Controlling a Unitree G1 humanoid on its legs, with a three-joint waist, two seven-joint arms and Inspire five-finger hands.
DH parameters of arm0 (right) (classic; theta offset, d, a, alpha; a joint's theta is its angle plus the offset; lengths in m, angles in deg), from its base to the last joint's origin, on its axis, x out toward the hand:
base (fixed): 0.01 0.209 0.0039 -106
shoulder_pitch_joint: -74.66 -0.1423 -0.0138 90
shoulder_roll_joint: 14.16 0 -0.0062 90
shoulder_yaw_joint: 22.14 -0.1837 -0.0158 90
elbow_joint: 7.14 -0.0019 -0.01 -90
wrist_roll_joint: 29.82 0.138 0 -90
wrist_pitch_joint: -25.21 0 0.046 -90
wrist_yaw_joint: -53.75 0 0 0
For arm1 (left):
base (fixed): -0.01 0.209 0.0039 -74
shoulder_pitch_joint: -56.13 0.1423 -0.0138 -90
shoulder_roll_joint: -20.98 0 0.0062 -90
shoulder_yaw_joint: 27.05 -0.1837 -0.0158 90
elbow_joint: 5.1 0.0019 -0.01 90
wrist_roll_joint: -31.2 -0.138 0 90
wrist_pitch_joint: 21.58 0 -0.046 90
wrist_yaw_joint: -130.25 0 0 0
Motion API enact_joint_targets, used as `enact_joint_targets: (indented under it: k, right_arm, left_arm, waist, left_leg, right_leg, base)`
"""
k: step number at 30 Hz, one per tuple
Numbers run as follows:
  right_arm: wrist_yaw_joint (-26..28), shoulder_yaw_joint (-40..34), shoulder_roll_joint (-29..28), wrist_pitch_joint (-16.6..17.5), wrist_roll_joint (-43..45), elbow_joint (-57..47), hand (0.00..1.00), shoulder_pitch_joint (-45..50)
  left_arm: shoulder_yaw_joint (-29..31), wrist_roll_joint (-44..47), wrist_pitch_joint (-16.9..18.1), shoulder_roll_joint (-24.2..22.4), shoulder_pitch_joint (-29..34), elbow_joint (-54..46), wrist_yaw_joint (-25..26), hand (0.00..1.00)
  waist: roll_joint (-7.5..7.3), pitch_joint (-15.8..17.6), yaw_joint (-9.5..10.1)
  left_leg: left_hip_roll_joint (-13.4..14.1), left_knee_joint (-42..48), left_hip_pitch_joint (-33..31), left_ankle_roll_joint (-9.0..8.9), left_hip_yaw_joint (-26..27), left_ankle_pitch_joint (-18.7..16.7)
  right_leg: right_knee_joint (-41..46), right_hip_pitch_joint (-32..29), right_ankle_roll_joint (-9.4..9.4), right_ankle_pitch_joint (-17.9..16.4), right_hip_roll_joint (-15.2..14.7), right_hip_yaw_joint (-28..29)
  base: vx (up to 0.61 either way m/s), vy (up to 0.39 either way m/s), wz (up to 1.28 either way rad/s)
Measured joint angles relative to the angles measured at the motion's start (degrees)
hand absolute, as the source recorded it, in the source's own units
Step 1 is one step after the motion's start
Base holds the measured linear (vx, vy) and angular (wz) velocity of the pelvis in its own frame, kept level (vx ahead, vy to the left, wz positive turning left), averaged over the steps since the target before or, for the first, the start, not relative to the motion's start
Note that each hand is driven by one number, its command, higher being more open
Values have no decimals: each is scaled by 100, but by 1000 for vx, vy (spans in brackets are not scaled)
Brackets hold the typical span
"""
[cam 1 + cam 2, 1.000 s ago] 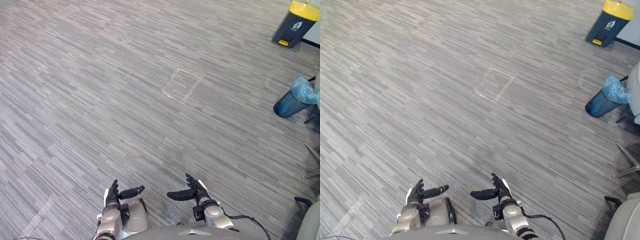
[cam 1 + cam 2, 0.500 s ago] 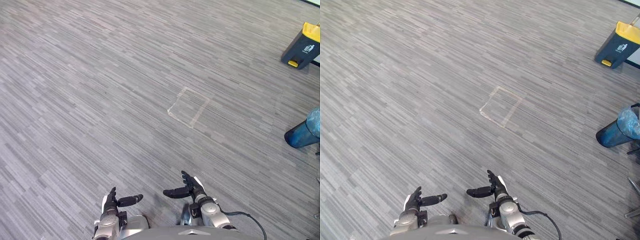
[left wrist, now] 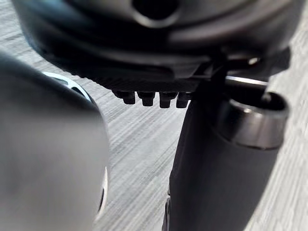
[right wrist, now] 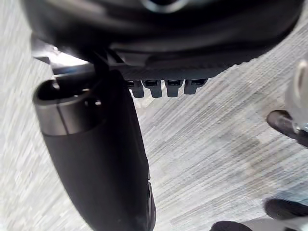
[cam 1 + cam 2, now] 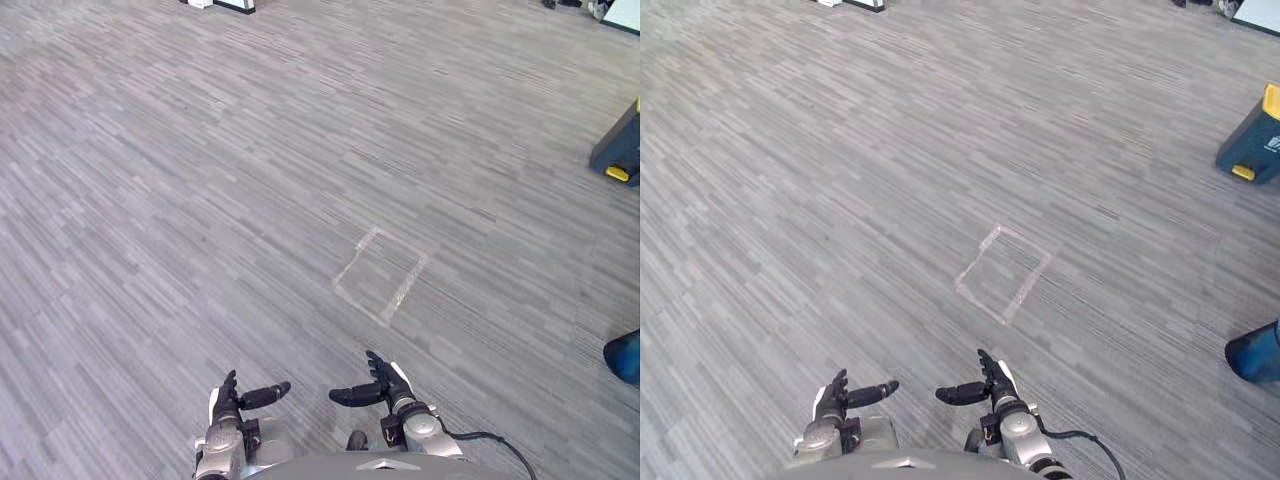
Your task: Organize the slippers on the shoe rack
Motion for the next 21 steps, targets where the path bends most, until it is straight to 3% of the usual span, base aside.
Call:
enact_joint_targets:
  k: [1, 2, 3, 4, 5, 6, 7, 8, 9, 10, 12, 13, 15, 17, 18, 19, 20, 21]
  right_arm:
    - [-31, -115, -16, -2, -1, 41, 100, -61]
    - [-53, -169, 2, 2, -2, 76, 100, -77]
    - [-55, -175, 0, 1, -3, 87, 100, -76]
    - [-78, -198, 2, 5, -3, 218, 100, -51]
    - [-83, -211, -24, -1, -3, 241, 100, -41]
    - [-69, -219, -22, 1, -5, 260, 100, -31]
    - [-71, -213, -19, 1, -8, 286, 100, -36]
    - [-68, -214, -19, 0, -11, 293, 100, -34]
    - [-53, -211, -39, -2, -17, 298, 100, -38]
    - [-36, -211, -44, -2, -18, 297, 100, -47]
    - [10, -203, -40, -2, -17, 313, 100, -70]
    - [49, -119, -14, 4, -18, 322, 100, -78]
    - [83, -80, -3, 9, -30, 286, 100, -167]
    - [85, -94, 7, 67, -30, 223, 100, -200]
    - [87, -93, 6, 84, -27, 199, 100, -204]
    - [93, -81, -20, 99, -30, 184, 100, -121]
    - [98, -74, 44, 146, -35, 209, 100, -119]
    - [84, -69, 73, 105, -44, 247, 100, -211]
  left_arm:
    - [-3, 6, 25, 13, -58, -15, -1, 100]
    - [-8, 16, 44, 17, -67, -13, 4, 100]
    - [-7, 26, 43, 18, -68, -13, 2, 100]
    - [-21, 117, 59, 52, -85, 40, 24, 100]
    - [-31, 122, 54, 90, -106, 60, 29, 100]
    - [-87, 123, 69, 105, -137, 58, 30, 100]
    - [-78, 149, 22, 99, -162, 172, 19, 100]
    - [-78, 152, 15, 93, -161, 192, 27, 100]
    - [-199, 168, 5, 156, -139, 288, 28, 100]
    - [-333, 159, -2, 210, -130, 332, 25, 100]
    - [-474, 121, -51, 243, -141, 465, 29, 100]
    - [-532, 116, -58, 239, -103, 526, 35, 100]
    - [-547, 117, -57, 240, -87, 553, 32, 100]
    - [-650, 113, -86, 243, -123, 635, 16, 100]
    - [-671, 108, -99, 230, -116, 638, -12, 100]
    - [-678, 107, -112, 251, -73, 621, -80, 100]
    - [-657, 89, -120, 225, -104, 695, -89, 100]
    - [-633, 95, -112, 146, -103, 709, -85, 100]
  waist:
    - [-75, 50, 72]
    - [-103, 66, 113]
    - [-114, 73, 122]
    - [-222, 47, 210]
    - [-305, 4, 177]
    - [-320, 11, 157]
    - [-249, -15, 182]
    - [-238, -19, 184]
    - [-263, -26, 175]
    - [-264, -15, 149]
    - [-205, 25, 79]
    - [-83, 54, 18]
    - [-56, 50, -93]
    - [-60, 53, -133]
    - [-67, 52, -136]
    - [-172, 0, -139]
    - [-98, -20, -149]
    - [85, -55, -96]
  left_leg:
    - [-390, -1166, -137, 61, -215, 160]
    - [-688, -2153, -172, 113, -510, 709]
    - [-724, -2254, -169, 145, -569, 879]
    - [-965, -2555, 45, 318, -653, 1599]
    - [-1040, -2536, 47, 371, -655, 1515]
    - [-1016, -2086, -53, 442, -639, 1108]
    - [-921, -1694, -4, 500, -553, 669]
    - [-904, -1680, 62, 519, -511, 599]
    - [-946, -1909, 572, 596, -212, 377]
    - [-984, -2037, 862, 629, -77, 287]
    - [-998, -2390, 1550, 670, 113, 153]
    - [-962, -2748, 1991, 667, 223, 156]
    - [-870, -3062, 2368, 662, 339, 160]
    - [-776, -3163, 2536, 658, 378, 158]
    - [-760, -3223, 2630, 647, 383, 152]
    - [-870, -3293, 2854, 404, 367, 56]
    - [-778, -3286, 3016, 203, 295, -67]
    - [-633, -3193, 3023, 130, 268, -42]
  right_leg:
    - [-96, 161, 60, -5, -143, 88]
    - [-162, 314, 201, -60, -242, 154]
    - [-180, 350, 217, -71, -267, 180]
    - [-350, 618, 425, -166, -406, 392]
    - [-360, 613, 474, -127, -484, 421]
    - [-172, 581, 579, -58, -551, 500]
    - [409, 447, 614, -80, -577, 670]
    - [655, 372, 625, -88, -594, 727]
    - [2270, -206, 813, 36, -842, 847]
    - [3044, -511, 916, 187, -1022, 815]
    - [4268, -1004, 654, -53, -1235, 500]
    - [4459, -1282, 401, -249, -1223, 142]
    - [3999, -1733, 205, -473, -1099, -393]
    - [2771, -2156, 218, -430, -812, -606]
    - [2090, -2222, 261, -217, -663, -655]
    - [762, -2194, 93, 898, -478, -635]
    - [894, -2159, -189, 1231, -379, -558]
    - [1105, -2227, -230, 1042, -273, -508]
  base:
    - [375, 134, -48]
    - [488, 202, -46]
    - [520, 208, -51]
    - [530, 187, -27]
    - [512, 177, -26]
    - [554, 231, -14]
    - [452, 212, -26]
    - [520, 255, -65]
    - [431, 197, -66]
    - [605, 254, -82]
    - [433, 142, -55]
    - [426, 94, -41]
    - [416, 44, -27]
    - [459, -52, -4]
    - [442, -101, 13]
    - [378, -126, 17]
    - [576, -164, -7]
    - [489, -151, -18]
